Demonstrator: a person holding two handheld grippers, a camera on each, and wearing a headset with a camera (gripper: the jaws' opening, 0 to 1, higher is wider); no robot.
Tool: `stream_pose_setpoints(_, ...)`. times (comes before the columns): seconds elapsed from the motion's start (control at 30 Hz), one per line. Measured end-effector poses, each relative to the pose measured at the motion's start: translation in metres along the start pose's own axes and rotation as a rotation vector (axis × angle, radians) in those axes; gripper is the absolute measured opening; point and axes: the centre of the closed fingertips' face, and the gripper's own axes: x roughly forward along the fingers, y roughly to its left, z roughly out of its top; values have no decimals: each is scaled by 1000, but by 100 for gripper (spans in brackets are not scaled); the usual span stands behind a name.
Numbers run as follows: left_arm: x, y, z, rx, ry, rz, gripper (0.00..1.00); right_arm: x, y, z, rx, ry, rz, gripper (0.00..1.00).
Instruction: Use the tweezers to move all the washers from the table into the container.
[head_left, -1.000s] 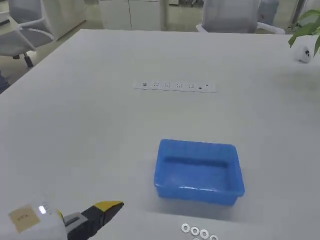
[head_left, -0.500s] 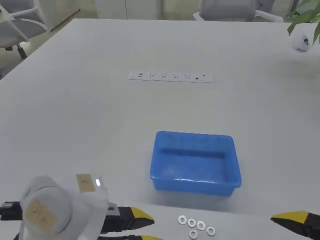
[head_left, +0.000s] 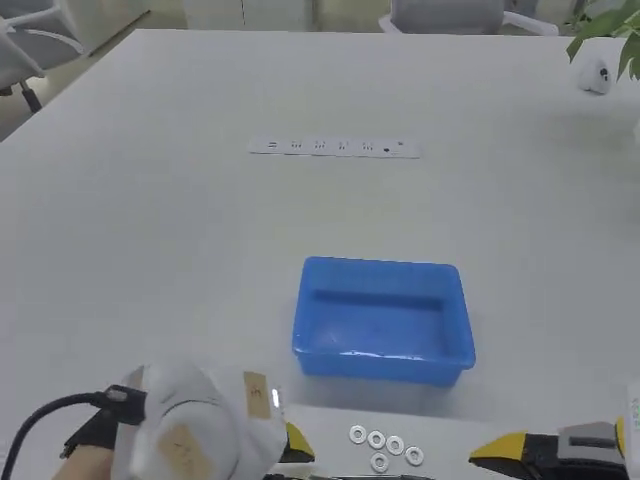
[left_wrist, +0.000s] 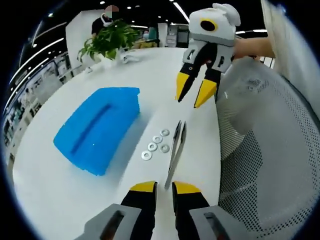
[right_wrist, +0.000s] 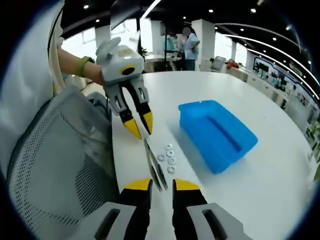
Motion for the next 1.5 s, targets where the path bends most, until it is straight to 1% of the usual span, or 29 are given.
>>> stream_pose_setpoints(0.07,2,-1,-2,43,29,-5,5,2,0,0,-2,4,10,12)
stream_pose_setpoints(0.1,3,-2,-2,55,30,-10,5,3,0,1,-2,3,13,12)
stream_pose_setpoints(0.17,6,-4,-4,72,57,-29,4,6,2,2,-14,6,26,11)
stream_pose_setpoints(0.2,6,-3,0,96,37,-26,2,8,3,1,-26,15,32,11)
stream_pose_setpoints(0.23,6,-3,-3,94,63,-31,1,10,3,1,-36,20,35,11)
stream_pose_setpoints(0.3,6,-1,-2,120,72,-30,0,13,3,0,-47,37,42,11)
stream_pose_setpoints(0.4,6,-1,-2,143,93,-48,0,17,4,0,-44,43,53,11)
stream_pose_setpoints(0.43,7,-1,-2,173,106,-56,0,19,4,-1,-45,49,56,10)
stream_pose_setpoints(0.47,7,-1,-3,190,115,-58,0,20,4,-2,-45,54,58,10)
stream_pose_setpoints(0.5,7,-1,-3,210,127,-62,0,22,4,-5,-47,72,61,9)
stream_pose_setpoints(0.57,8,-1,-2,215,137,-70,0,25,3,-8,-55,88,61,9)
stream_pose_setpoints(0.63,8,-1,-2,247,127,-73,0,27,3,-8,-61,98,63,10)
stream_pose_setpoints(0.7,8,-1,-3,232,131,-66,0,28,3,-9,-70,107,61,10)
stream_pose_setpoints(0.77,6,-5,-4,230,140,-80,0,27,3,-8,-72,109,66,10)
stream_pose_setpoints(0.8,5,-6,-2,230,135,-77,0,27,4,-7,-72,104,68,10)
stream_pose_setpoints(0.9,-4,-8,6,197,107,-76,0,27,7,-5,-82,98,76,10)
stream_pose_setpoints(1.0,-18,-12,20,171,56,-81,0,28,12,-2,-102,89,89,10)
stream_pose_setpoints(1.07,-25,-13,27,162,38,-78,0,28,16,0,-117,82,104,11)
stream_pose_setpoints(1.23,-42,-17,49,139,-34,-74,0,31,21,5,-142,75,112,11)
stream_pose_setpoints(1.3,-45,-19,54,137,-44,-75,0,32,22,7,-149,69,115,10)
stream_pose_setpoints(1.5,-53,-25,71,155,-75,-74,0,33,27,14,-165,50,132,9)
